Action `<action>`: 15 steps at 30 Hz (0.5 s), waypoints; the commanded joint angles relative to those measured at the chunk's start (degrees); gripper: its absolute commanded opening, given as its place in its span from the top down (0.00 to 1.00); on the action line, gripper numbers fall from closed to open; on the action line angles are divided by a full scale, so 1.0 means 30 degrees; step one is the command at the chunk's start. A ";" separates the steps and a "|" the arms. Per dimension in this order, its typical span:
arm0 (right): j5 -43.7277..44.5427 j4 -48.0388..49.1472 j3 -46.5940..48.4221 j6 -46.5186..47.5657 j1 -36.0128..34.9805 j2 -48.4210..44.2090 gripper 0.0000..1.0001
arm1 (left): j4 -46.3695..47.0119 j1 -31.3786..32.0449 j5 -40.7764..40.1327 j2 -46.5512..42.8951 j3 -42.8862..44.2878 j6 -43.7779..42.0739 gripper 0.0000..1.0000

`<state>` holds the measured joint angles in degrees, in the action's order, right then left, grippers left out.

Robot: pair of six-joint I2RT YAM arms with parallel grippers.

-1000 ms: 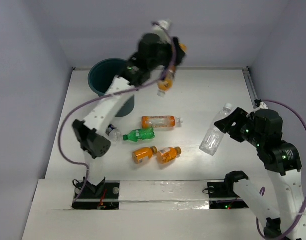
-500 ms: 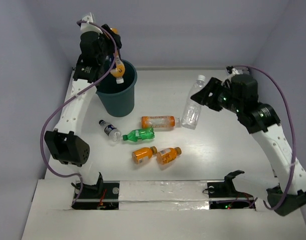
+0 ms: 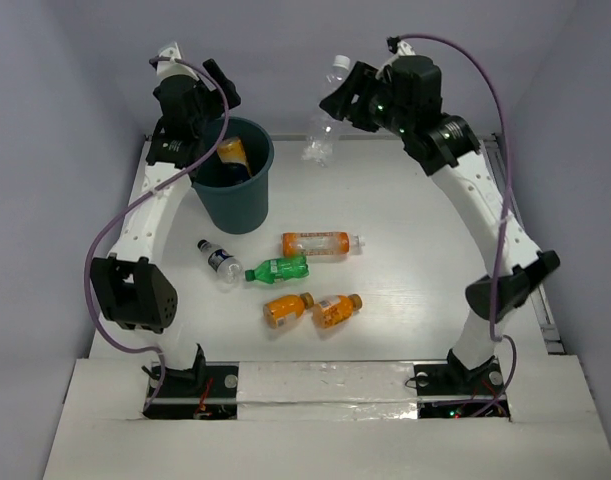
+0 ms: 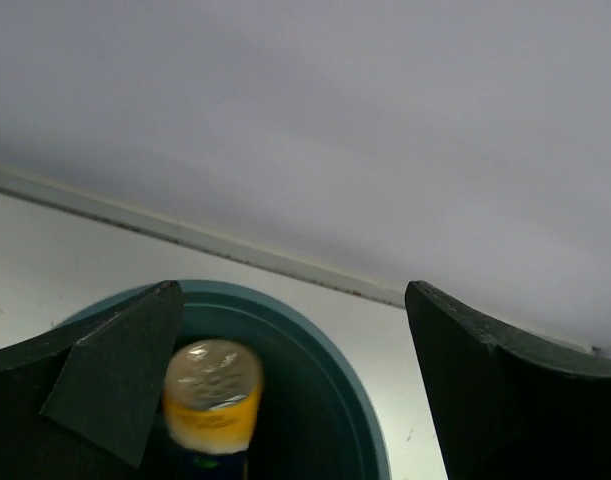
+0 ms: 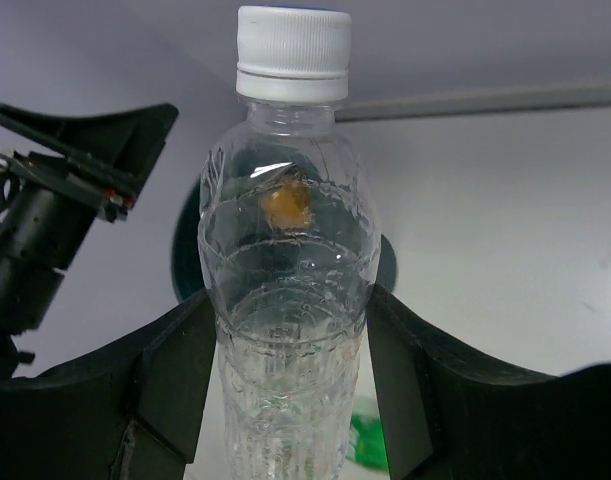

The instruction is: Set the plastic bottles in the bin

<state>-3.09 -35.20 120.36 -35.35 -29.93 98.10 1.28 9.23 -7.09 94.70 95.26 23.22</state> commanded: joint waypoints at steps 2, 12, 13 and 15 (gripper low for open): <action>-0.0111 0.1683 0.4904 -0.0168 -0.0889 0.2888 0.50 | -0.0397 -0.0090 0.0663 -0.2235 0.1792 0.0109 0.08; 0.0854 0.6663 0.8217 -0.0464 -0.3144 0.8017 0.48 | -0.2180 -0.0090 0.3653 -1.1080 -0.8487 0.4153 0.56; 0.0971 0.7129 0.8656 -0.0230 -0.3524 0.8862 0.47 | -0.3083 -0.0090 0.3682 -1.2276 -0.9508 0.4212 0.59; 0.1907 0.7659 0.9421 0.0849 -0.3936 0.9571 0.46 | -0.4229 -0.0090 0.3538 -1.3772 -1.0189 0.4328 0.65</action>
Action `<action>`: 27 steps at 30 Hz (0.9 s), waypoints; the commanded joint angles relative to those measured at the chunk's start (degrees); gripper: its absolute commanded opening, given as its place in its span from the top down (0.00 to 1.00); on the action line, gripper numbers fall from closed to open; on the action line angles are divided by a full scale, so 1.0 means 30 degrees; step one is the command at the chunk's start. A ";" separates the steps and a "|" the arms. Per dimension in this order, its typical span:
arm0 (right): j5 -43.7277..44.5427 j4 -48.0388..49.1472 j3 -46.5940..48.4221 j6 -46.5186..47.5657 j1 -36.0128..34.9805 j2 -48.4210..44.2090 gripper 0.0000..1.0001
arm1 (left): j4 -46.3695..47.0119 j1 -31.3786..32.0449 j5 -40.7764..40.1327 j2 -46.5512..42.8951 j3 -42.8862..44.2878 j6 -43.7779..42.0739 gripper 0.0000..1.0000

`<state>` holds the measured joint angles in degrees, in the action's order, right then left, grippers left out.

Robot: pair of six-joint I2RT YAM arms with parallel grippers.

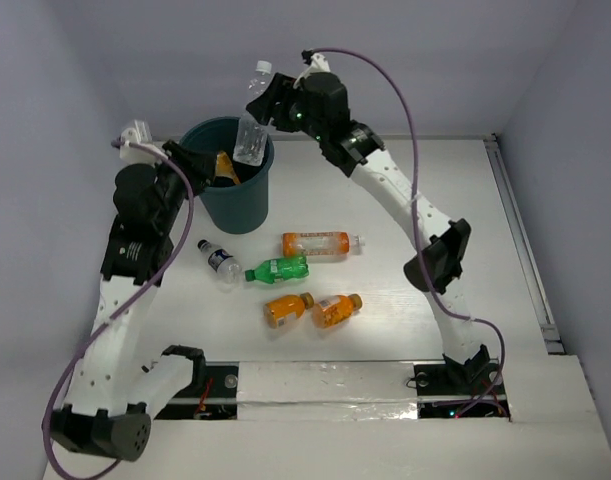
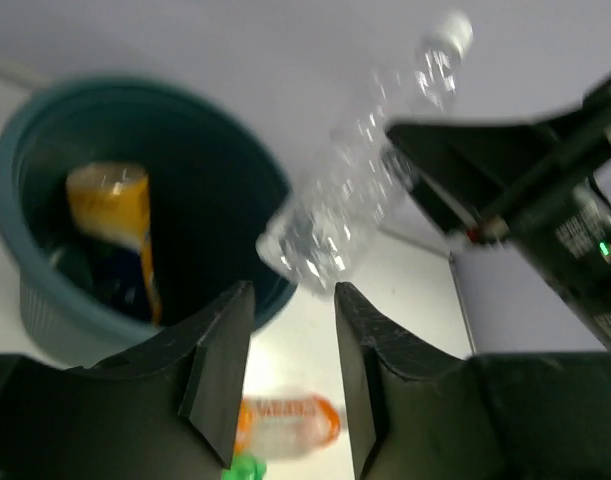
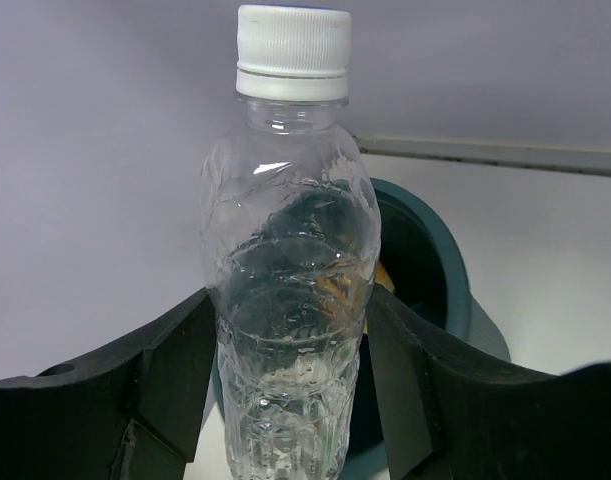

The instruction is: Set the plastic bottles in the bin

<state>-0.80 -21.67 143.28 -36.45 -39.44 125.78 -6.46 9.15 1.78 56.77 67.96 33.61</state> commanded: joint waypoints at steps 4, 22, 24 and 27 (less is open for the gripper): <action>0.1992 0.4176 0.1985 0.3092 -0.1557 0.1579 0.41 | -0.3497 0.0144 0.0870 -0.2955 -0.2232 0.1191 0.69; 0.2816 0.3967 -0.5469 0.3361 -0.1296 -0.6640 0.76 | -0.2476 0.9537 0.0872 0.1255 -0.1421 -0.4165 0.59; 0.2872 0.4526 -1.0898 0.3011 -0.1033 -1.0331 0.86 | -0.2476 1.0453 0.0696 0.3298 -0.0744 -0.5747 0.47; 0.3808 0.4968 -1.6220 0.2309 -0.0595 -1.5328 0.89 | -0.2360 1.1245 0.1072 0.5268 0.0370 -0.7648 0.28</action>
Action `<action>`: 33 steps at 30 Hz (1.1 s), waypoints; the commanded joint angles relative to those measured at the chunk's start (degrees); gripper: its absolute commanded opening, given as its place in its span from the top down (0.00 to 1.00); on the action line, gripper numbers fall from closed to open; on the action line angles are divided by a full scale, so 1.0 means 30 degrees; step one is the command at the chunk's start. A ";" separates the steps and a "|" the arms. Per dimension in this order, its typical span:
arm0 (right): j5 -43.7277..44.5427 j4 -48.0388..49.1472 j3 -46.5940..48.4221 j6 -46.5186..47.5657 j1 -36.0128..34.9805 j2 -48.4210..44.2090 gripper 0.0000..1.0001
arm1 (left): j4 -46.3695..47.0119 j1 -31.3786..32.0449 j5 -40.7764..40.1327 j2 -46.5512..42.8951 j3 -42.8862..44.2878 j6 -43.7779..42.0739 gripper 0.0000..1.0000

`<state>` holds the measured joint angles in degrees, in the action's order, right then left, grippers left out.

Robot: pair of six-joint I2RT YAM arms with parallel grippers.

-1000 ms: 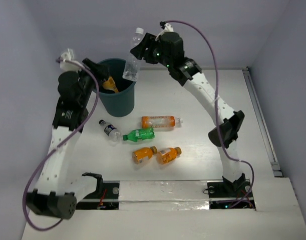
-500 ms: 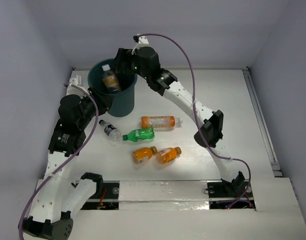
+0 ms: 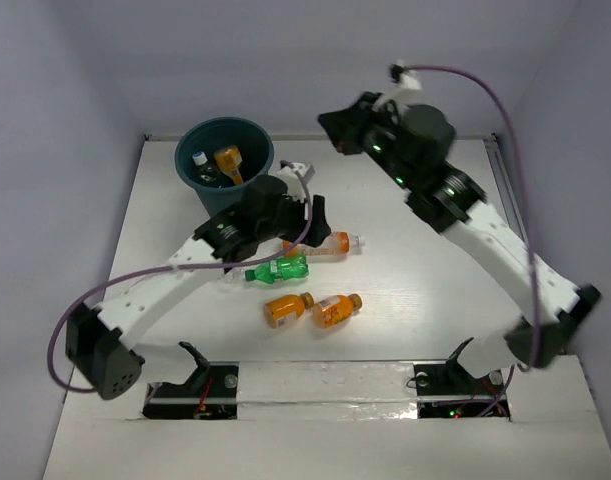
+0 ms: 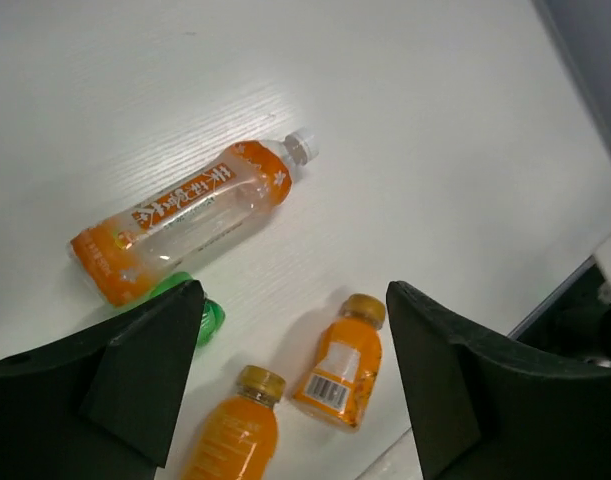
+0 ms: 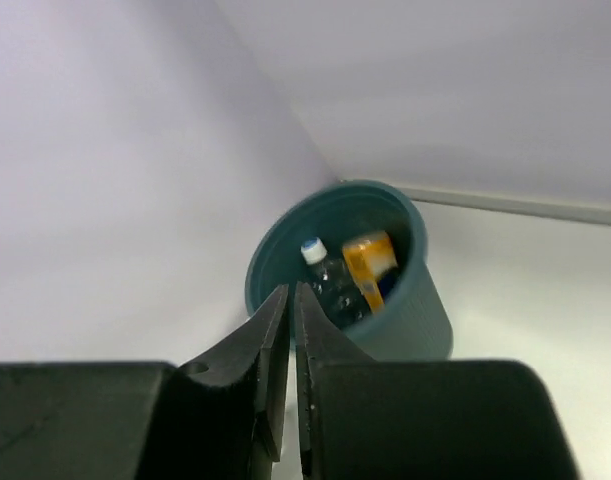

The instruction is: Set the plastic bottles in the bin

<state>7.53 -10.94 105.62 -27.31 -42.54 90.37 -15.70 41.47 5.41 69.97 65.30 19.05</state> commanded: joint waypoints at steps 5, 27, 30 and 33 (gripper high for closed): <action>0.1941 -0.0860 -1.3049 -0.2671 0.1874 -1.0512 0.89 | 0.0636 0.0677 0.0306 0.4707 0.3046 -0.5086 0.20; -0.0078 -0.8306 -1.9797 -0.6277 0.2756 -2.0660 0.14 | -0.3085 0.1381 -0.0482 1.4554 0.8351 -1.0627 0.09; -0.0517 -0.8336 -1.9856 -0.6336 0.2756 -2.0660 0.14 | -0.3203 0.1381 -0.1009 1.5316 0.8760 -1.0744 0.09; -0.0781 -0.8453 -1.9798 -0.6307 0.2756 -2.0660 0.14 | -0.3232 0.1381 -0.1713 1.6165 0.9229 -1.0685 0.10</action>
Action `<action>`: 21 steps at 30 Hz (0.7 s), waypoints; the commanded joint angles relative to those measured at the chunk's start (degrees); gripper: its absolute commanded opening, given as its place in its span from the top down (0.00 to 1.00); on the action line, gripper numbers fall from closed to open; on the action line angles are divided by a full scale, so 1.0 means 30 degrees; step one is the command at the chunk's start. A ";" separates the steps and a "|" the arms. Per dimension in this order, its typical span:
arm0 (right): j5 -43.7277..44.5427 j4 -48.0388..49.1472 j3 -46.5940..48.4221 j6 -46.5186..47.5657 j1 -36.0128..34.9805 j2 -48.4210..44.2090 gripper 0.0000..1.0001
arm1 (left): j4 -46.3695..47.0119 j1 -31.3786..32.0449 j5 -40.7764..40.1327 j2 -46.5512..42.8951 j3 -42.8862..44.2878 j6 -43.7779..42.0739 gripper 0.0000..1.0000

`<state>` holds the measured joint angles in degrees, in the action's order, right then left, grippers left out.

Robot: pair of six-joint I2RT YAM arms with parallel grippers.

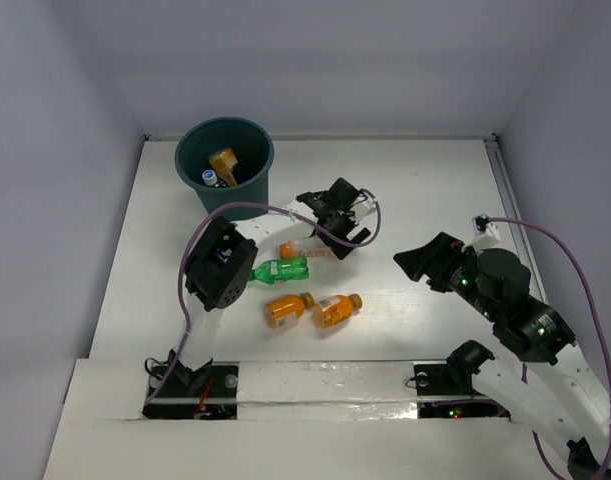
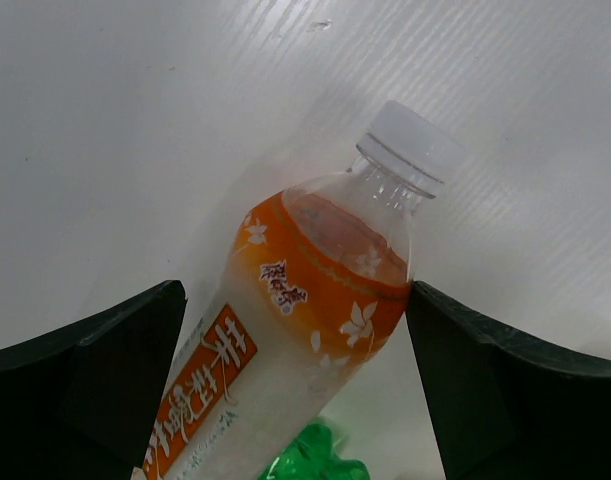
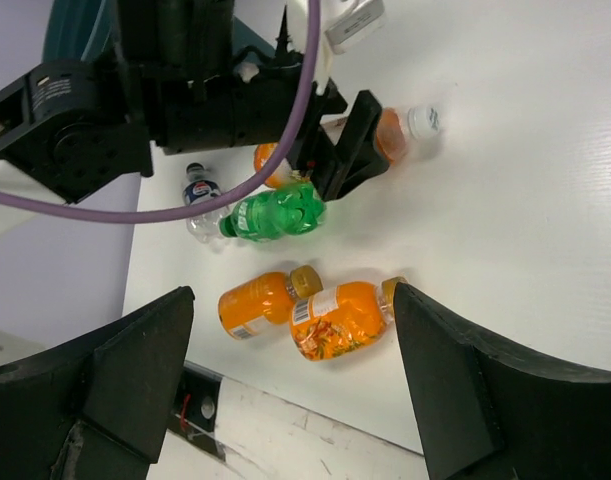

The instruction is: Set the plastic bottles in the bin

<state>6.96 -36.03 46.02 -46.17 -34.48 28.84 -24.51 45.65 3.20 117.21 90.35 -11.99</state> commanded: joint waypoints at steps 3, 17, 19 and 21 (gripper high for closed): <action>-0.0680 -0.0352 0.0332 0.0097 0.0067 -0.0063 0.14 | 0.0260 -0.0011 -0.2382 0.0832 0.0851 -0.0281 0.14; -0.1034 0.0262 0.0218 0.0216 0.0067 0.0669 0.13 | 0.0995 -0.0831 -0.4318 0.0189 0.4298 0.0041 0.53; -0.0711 0.0495 -0.0016 0.0389 0.0067 0.0757 0.13 | 0.0643 -0.1034 -0.4728 0.0014 0.5474 0.0099 0.53; -0.0446 0.0993 -0.0541 0.0595 0.0067 0.0728 0.15 | 0.0116 -0.1210 -0.5021 -0.0191 0.7203 0.0362 0.55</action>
<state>4.54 -37.10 45.84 -45.82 -34.48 30.94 -23.62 42.78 -9.17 121.19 105.03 -12.05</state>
